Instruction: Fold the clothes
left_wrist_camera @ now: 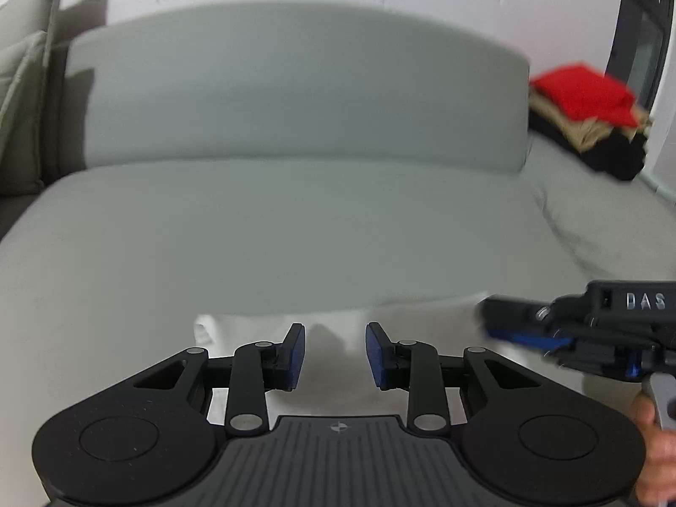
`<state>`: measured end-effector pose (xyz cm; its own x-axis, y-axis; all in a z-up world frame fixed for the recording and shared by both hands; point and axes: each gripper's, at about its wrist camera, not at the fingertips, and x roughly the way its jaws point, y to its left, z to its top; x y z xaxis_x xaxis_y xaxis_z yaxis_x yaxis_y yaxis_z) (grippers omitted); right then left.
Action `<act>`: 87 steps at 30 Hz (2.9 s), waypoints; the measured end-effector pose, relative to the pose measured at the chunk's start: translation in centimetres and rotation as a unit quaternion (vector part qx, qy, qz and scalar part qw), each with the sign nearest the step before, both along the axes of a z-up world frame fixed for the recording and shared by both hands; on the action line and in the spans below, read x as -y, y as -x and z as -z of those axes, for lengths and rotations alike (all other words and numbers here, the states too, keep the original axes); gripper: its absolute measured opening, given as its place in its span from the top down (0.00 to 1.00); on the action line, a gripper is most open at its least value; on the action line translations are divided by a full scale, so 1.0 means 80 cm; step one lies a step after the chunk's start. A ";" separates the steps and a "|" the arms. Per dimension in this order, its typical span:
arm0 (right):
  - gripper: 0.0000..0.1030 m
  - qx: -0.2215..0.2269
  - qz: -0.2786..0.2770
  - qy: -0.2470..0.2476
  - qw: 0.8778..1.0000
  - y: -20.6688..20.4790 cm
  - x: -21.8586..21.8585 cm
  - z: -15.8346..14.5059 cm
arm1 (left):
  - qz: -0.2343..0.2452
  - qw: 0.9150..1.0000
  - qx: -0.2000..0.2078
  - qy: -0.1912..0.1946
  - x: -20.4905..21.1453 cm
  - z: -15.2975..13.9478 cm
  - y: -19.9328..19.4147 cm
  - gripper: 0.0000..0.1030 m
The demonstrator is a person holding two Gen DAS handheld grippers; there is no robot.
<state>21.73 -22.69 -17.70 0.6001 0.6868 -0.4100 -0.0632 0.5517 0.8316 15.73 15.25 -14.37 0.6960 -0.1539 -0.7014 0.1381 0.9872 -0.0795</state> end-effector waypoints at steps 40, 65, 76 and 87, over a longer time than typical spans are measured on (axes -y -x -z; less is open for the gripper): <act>0.82 0.124 -0.084 0.317 0.937 0.213 -0.025 -0.069 | -0.085 0.989 -0.018 -0.117 0.034 -0.021 0.229 0.62; 0.21 0.058 0.010 0.142 0.988 0.219 0.044 -0.087 | -0.166 0.981 0.033 0.091 -0.074 -0.076 0.224 0.34; 0.31 -0.035 0.032 0.061 0.997 0.188 0.059 -0.038 | -0.185 0.942 -0.139 0.243 -0.168 -0.027 0.142 0.33; 0.50 -0.063 -0.003 0.028 0.998 0.160 0.058 -0.023 | -0.051 0.943 -0.201 0.260 -0.119 -0.003 0.093 0.34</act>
